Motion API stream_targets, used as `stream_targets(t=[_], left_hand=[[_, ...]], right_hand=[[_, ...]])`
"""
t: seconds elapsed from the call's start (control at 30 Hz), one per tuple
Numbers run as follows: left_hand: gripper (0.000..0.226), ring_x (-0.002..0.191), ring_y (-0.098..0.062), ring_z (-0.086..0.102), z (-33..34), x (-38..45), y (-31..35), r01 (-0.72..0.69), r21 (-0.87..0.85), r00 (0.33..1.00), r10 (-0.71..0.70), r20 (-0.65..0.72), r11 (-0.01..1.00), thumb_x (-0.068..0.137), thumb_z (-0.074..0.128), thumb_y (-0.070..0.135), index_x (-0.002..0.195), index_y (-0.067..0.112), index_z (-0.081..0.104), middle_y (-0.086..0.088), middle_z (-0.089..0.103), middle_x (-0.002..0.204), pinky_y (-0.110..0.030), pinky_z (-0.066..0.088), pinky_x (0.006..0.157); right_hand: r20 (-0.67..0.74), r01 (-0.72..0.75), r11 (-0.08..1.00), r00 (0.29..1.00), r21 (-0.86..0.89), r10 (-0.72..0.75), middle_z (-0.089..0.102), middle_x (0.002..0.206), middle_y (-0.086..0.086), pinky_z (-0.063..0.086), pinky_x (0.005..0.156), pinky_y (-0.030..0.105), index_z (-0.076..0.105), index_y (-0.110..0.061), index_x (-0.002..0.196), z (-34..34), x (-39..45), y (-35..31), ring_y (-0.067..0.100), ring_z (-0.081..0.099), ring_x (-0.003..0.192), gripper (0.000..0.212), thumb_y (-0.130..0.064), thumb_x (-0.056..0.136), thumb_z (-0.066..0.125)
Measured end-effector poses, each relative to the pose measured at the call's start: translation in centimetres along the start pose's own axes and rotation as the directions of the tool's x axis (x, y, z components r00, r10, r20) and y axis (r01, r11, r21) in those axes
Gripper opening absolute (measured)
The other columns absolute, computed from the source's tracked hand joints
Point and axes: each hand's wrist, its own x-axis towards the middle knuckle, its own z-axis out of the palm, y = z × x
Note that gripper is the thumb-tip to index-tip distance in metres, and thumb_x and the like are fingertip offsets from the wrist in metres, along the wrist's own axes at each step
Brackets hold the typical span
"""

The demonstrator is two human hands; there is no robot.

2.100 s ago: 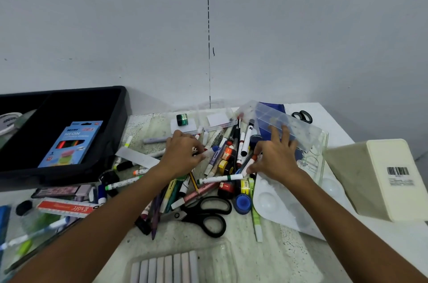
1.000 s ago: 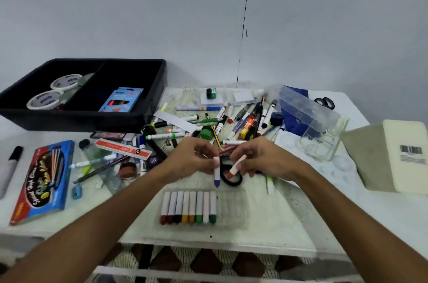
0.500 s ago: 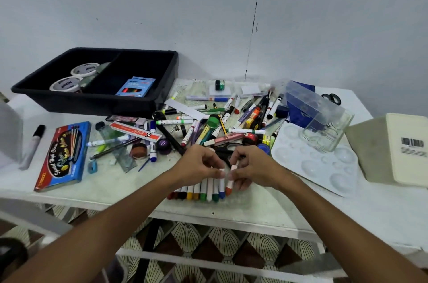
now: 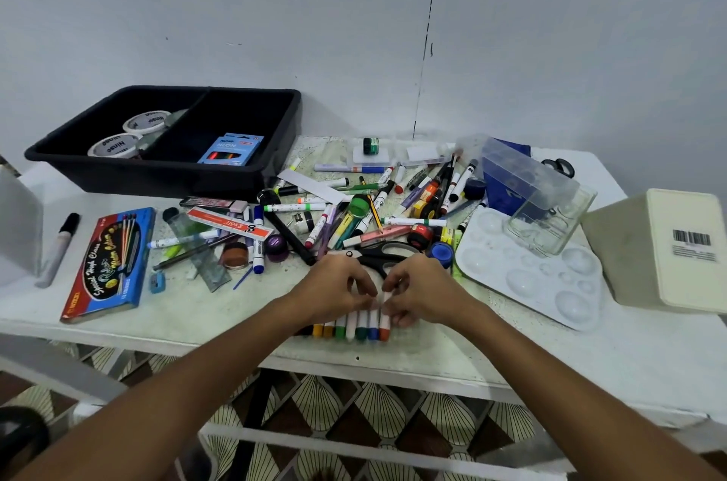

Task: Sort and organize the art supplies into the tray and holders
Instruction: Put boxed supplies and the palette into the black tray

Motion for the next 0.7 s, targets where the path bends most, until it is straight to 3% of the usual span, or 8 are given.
stream_targets(t=[0.23,0.4,0.53,0.7], left_hand=[[0.015,0.067,0.002,0.051,-0.3,0.1,-0.2,-0.049,0.048,0.999,0.048,0.026,0.998,0.073,0.081,0.031,0.083,0.021,0.077,0.007,0.063,0.077,-0.009,0.034,0.054],[0.017,0.069,0.0,0.05,-0.3,0.2,-0.5,-0.068,0.07,0.997,0.065,0.046,0.995,0.074,0.08,0.033,0.085,0.022,0.077,0.008,0.062,0.079,-0.013,0.034,0.056],[0.016,0.071,-0.003,0.052,-0.4,0.3,-0.4,-0.114,0.103,0.992,0.107,0.071,0.988,0.077,0.078,0.031,0.088,0.02,0.077,0.007,0.062,0.08,-0.015,0.037,0.059],[0.021,0.072,-0.003,0.051,-0.8,1.0,-0.8,-0.145,0.118,0.985,0.132,0.11,0.982,0.078,0.075,0.042,0.089,0.024,0.075,0.009,0.059,0.081,-0.022,0.041,0.061]], right_hand=[[0.024,-0.009,0.996,1.0,-0.084,0.011,0.069,0.075,0.028,0.059,0.051,0.031,0.061,0.005,0.089,-0.2,0.3,-0.4,0.014,0.064,0.044,0.021,0.006,0.075,0.076],[0.002,0.011,0.983,1.0,-0.186,-0.011,0.068,0.07,0.014,0.056,0.048,0.026,0.066,-0.002,0.082,-0.2,0.7,-0.3,0.011,0.062,0.043,0.018,-0.003,0.072,0.081],[-0.033,0.046,0.914,0.997,-0.403,-0.065,0.067,0.075,-0.005,0.054,0.062,0.028,0.072,-0.017,0.076,0.0,1.1,-0.3,0.01,0.063,0.068,0.013,-0.023,0.072,0.082],[0.034,0.119,0.907,0.993,-0.405,-0.115,0.061,0.072,-0.012,0.052,0.063,0.028,0.075,-0.016,0.079,-0.8,1.4,-0.4,0.006,0.058,0.069,0.01,-0.023,0.074,0.08]])
